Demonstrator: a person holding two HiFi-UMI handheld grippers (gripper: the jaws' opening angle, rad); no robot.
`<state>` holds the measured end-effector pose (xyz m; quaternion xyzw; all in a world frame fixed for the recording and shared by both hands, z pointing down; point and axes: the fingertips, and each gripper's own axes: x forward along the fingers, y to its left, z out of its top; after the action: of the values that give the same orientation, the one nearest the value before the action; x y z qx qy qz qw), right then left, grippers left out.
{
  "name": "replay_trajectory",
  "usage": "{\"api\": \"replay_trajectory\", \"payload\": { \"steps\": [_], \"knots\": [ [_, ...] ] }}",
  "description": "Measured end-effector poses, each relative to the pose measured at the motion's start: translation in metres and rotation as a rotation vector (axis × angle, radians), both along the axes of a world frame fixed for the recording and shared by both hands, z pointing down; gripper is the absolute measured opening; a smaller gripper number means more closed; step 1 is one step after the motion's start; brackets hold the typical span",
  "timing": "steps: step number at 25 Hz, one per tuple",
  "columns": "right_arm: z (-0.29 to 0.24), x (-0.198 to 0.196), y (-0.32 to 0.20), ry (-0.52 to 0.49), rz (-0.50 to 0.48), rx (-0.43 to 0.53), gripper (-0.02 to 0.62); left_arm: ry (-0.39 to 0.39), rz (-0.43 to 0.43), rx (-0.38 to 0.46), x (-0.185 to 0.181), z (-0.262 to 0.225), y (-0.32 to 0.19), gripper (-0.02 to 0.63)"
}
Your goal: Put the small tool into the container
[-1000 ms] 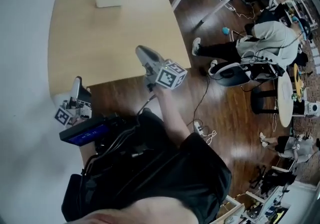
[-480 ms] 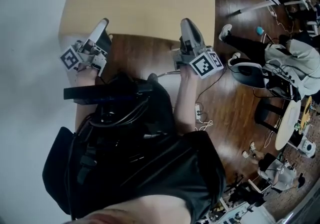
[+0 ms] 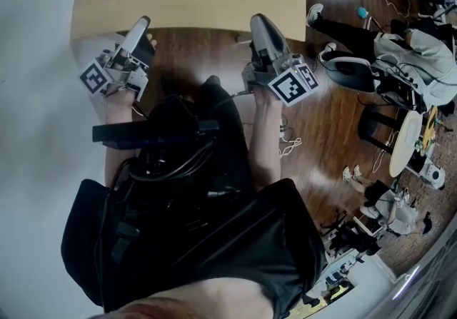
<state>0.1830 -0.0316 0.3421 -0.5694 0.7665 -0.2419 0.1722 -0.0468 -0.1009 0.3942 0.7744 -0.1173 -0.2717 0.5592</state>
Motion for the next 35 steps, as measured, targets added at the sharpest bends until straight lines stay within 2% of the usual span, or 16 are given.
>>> {"api": "replay_trajectory", "payload": {
  "steps": [4,10,15,19,23,28,30,35],
  "knots": [
    [0.018,0.012,0.020,0.049,0.020,-0.099,0.006,0.061,0.020,-0.045,0.021,0.025,0.000,0.072],
    [0.019,0.015,0.027,0.093,-0.025,-0.135,0.006,0.146,-0.026,-0.070,0.029,0.028,0.018,0.071],
    [0.008,-0.014,-0.007,0.026,-0.140,-0.074,0.007,0.125,-0.060,-0.022,0.025,0.014,0.014,0.072],
    [-0.013,-0.031,-0.008,0.004,-0.187,-0.004,0.007,0.092,-0.049,0.042,0.028,-0.013,0.022,0.071],
    [-0.016,-0.020,0.018,-0.018,-0.168,0.028,0.006,0.070,-0.040,0.067,0.036,-0.026,0.042,0.071],
    [-0.015,0.029,0.092,-0.073,-0.148,0.086,0.006,0.043,-0.031,0.098,0.082,-0.032,0.112,0.071],
    [-0.010,0.034,0.090,-0.078,-0.130,0.105,0.006,0.027,-0.019,0.109,0.085,-0.029,0.110,0.071],
    [0.005,0.018,0.060,-0.124,-0.116,0.135,0.006,-0.010,0.004,0.131,0.072,-0.024,0.082,0.071]
  ]
}}
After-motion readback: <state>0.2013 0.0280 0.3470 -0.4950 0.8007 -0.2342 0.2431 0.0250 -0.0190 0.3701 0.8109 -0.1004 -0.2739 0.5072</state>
